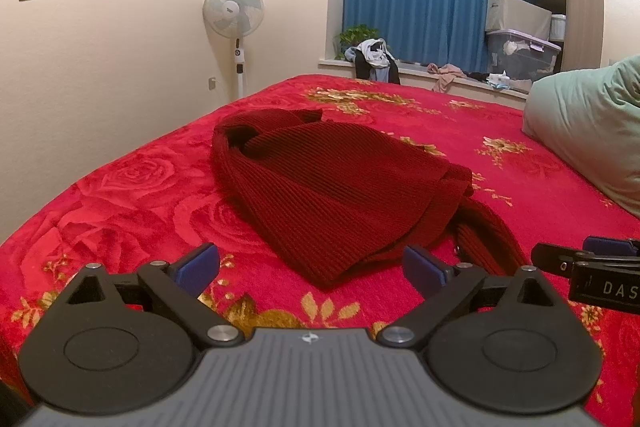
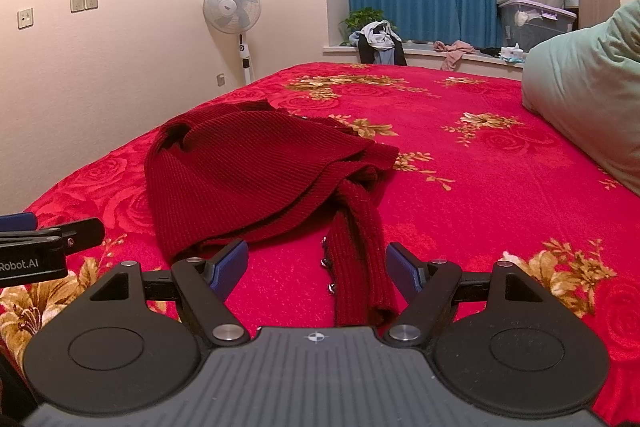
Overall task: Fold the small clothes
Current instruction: 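Grasp the red sweater's sleeve cuff with the left tool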
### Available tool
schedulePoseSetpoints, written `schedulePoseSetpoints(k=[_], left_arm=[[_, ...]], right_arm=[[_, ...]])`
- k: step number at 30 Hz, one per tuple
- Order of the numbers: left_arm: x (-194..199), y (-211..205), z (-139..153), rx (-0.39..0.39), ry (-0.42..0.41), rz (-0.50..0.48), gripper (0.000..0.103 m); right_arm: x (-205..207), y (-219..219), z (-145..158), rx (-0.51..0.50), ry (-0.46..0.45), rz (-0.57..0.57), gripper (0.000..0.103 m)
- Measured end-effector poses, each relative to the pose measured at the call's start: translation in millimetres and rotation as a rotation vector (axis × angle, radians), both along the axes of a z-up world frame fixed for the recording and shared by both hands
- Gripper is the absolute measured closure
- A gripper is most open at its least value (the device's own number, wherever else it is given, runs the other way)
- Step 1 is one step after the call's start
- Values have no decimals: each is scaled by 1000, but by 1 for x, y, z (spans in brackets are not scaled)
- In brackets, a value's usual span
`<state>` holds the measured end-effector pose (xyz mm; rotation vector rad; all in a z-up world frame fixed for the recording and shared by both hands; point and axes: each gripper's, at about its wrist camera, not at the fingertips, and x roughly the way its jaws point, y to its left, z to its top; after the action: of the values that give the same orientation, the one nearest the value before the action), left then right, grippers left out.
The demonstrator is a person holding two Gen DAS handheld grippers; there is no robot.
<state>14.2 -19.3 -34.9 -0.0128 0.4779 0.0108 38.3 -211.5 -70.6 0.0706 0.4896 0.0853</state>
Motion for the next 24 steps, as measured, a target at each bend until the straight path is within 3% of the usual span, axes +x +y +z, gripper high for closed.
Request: schedulePoseSetpoints(k=[1,4,6,9,13,17,21,24], left_arm=[[0,0,0,2,1,-4,12],[4,0,-2,10,12,-17,34],[9,0,-5,15,28,-28,55],[22,3,-8,17,58,-35,64],[54,0,-17,15,113,-52,61],[104,3,-43,-77,233,-40,31],[146,4,-66,-105,292,49,21],[173,4,-79,-169,339,87,18]], right_arm=[[1,-2,-1,1,-2,2,28],[0,-4,-1,11,-1,-3,36],[0,-4,0,20,-5,-6,49],[0,-9,6,36,-24,-19,69],[3,-19,15,70,-53,-37,73],[6,-29,19,86,-32,-54,72],[10,-34,19,127,-8,-55,70],[13,-37,23,160,-16,-45,69]])
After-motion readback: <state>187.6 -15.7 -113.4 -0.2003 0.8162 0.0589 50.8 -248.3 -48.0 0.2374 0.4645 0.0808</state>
